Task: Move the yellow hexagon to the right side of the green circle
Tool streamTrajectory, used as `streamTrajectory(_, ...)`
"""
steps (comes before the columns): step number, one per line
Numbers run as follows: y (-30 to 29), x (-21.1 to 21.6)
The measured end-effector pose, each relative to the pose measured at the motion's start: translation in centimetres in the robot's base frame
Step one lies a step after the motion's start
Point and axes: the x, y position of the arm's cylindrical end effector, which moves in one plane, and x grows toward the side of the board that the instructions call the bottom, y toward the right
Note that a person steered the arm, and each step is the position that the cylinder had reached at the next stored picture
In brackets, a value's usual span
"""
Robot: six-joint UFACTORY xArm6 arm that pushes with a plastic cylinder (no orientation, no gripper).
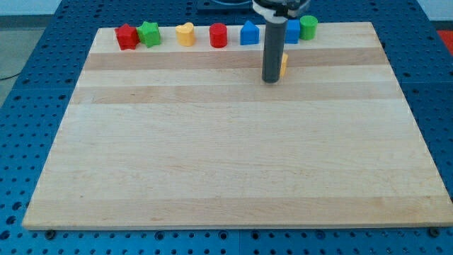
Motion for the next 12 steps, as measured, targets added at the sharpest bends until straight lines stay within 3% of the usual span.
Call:
streamTrajectory(1,4.2,-2.5)
streamTrajectory(2,4.8,-4.4)
streamTrajectory(4,-3.8,-2.5)
streamTrajectory(5,-4.6,-4.8)
streamTrajectory(6,-0.9,-7.0)
streamTrajectory(8,8.2,-7.3)
streamTrajectory(10,9.5,-5.5)
streamTrajectory(12,12.1,-7.8)
